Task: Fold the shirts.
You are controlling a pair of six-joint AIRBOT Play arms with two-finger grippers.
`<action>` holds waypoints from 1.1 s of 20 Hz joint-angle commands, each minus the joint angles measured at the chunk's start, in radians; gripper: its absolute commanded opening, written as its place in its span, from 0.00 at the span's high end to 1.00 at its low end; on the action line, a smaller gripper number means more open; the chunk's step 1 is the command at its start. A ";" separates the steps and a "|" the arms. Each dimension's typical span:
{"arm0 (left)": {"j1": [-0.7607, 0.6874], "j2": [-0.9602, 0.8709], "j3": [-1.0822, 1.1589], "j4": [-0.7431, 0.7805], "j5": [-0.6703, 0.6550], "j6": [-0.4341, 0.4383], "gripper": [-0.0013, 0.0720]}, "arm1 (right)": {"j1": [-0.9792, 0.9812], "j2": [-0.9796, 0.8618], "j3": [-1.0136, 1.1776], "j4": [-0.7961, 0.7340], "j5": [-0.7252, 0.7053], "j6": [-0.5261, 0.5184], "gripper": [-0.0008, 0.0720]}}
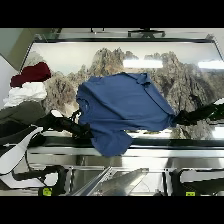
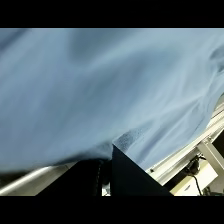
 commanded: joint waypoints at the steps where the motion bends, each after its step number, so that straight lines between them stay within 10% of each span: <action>1: -0.007 -0.026 0.074 -0.006 -0.050 0.018 0.96 | 0.016 -0.011 0.002 0.008 0.115 -0.013 0.87; 6: 0.036 0.132 0.255 -0.108 -0.206 0.056 0.95 | 0.011 0.066 0.043 0.436 0.267 -0.096 0.97; 10: 0.241 0.326 0.585 -0.609 -0.423 0.110 0.95 | -0.050 0.316 0.219 1.207 0.377 -0.136 0.96; 13: 0.477 0.414 0.871 -1.046 -0.439 0.138 0.95 | -0.156 0.531 0.407 1.456 0.172 -0.137 0.96; 18: 0.904 0.440 1.227 -1.461 -0.428 0.097 0.95 | -0.337 0.844 0.582 1.406 -0.229 -0.185 0.96; 22: 0.987 0.400 1.302 -1.262 -0.402 0.051 0.95 | -0.309 0.909 0.589 0.994 -0.301 -0.106 0.96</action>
